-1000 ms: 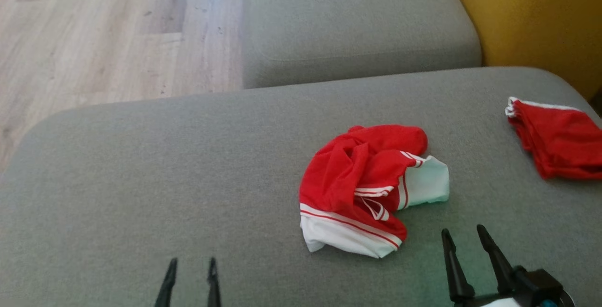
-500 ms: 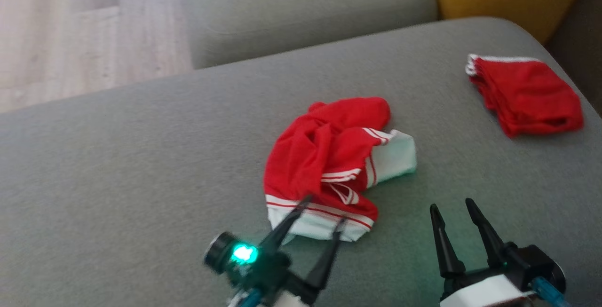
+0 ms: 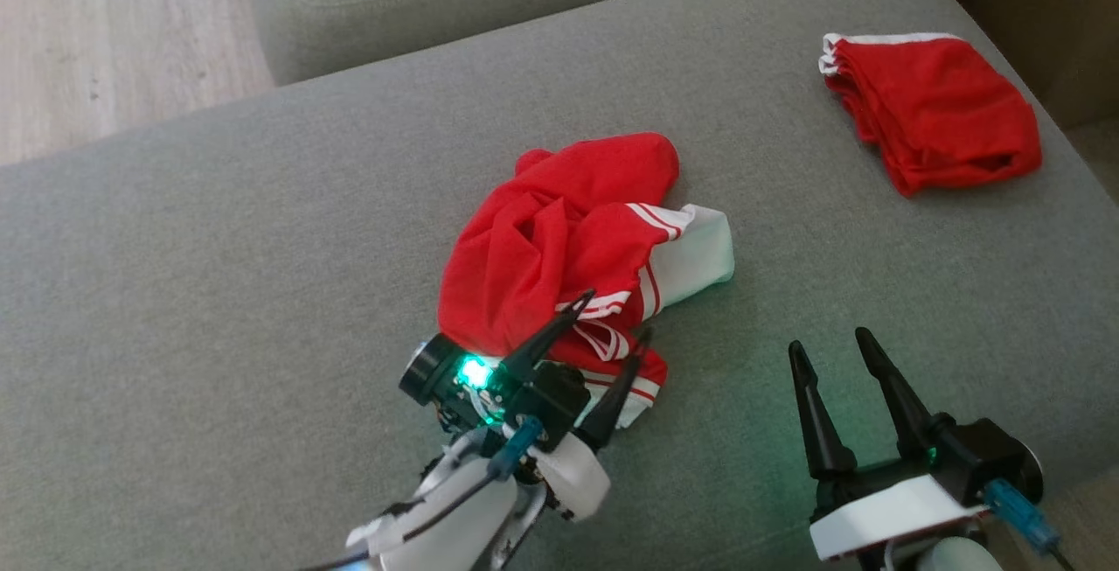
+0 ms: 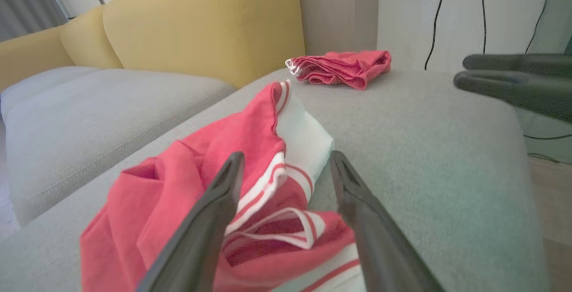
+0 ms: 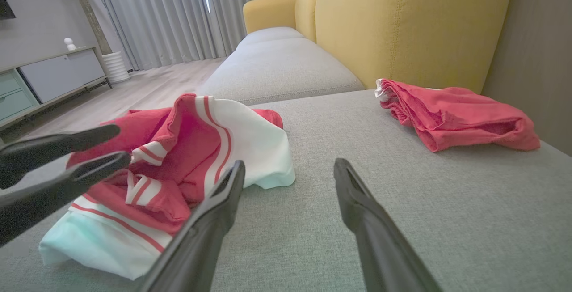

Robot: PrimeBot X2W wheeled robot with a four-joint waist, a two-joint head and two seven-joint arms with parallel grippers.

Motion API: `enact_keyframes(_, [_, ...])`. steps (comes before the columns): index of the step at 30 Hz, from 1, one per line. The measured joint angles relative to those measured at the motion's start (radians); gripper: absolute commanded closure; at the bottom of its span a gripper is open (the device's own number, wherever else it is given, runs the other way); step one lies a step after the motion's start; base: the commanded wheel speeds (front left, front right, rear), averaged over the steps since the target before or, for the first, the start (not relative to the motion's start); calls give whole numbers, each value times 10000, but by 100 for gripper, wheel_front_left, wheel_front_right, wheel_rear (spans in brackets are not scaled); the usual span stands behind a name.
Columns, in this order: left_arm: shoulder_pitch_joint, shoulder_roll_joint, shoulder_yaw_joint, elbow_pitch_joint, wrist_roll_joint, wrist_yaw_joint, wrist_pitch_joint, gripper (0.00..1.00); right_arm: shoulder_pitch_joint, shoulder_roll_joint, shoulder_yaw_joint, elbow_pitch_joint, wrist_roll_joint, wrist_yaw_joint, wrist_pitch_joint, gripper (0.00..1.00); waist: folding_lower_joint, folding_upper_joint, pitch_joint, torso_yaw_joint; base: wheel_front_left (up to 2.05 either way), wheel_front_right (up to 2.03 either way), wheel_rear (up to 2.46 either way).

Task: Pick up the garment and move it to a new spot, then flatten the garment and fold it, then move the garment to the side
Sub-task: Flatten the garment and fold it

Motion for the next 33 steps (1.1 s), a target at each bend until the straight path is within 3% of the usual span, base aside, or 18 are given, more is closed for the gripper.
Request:
enact_keyframes(4, [-407, -2, -301, 855, -299, 192, 50, 0, -105, -2, 84, 38, 2, 0, 0, 0, -2, 0, 118, -90, 0, 0, 0])
enact_keyframes(15, [-1881, -38, -1043, 2729, -1281, 148, -307, 0, -537, -188, 359, 94, 15, 0, 0, 0, -2, 0, 289, -393, 0, 0, 0])
enact_keyframes(16, [-1957, -38, -1118, 2855, -1383, 150, -309, 35, -551, -188, 357, 94, 13, 0, 0, 0, -1, 0, 301, -434, 0, 0, 0])
enact_keyframes(17, [-2029, -40, -1160, 2964, -1480, 173, -318, 94, -556, -186, 359, 94, 13, 0, 0, 0, -1, 0, 308, -475, 0, 0, 0])
enact_keyframes(18, [-2103, -40, -1191, 3074, -1569, 222, -320, 100, -557, -186, 357, 94, 13, 0, 0, 0, -2, 0, 307, -519, 0, 0, 0])
enact_keyframes(26, [-3205, -50, -1484, 3333, -2159, -297, -495, 100, -557, -138, 355, 127, 15, 0, 0, 0, -2, 0, 50, -868, 0, 0, 0])
enact_keyframes(33, [-5988, -121, -1062, 2940, -2458, -1072, -587, 100, -549, -52, 435, 167, 15, 0, 0, 0, -2, 0, -272, -1104, 0, 0, 0])
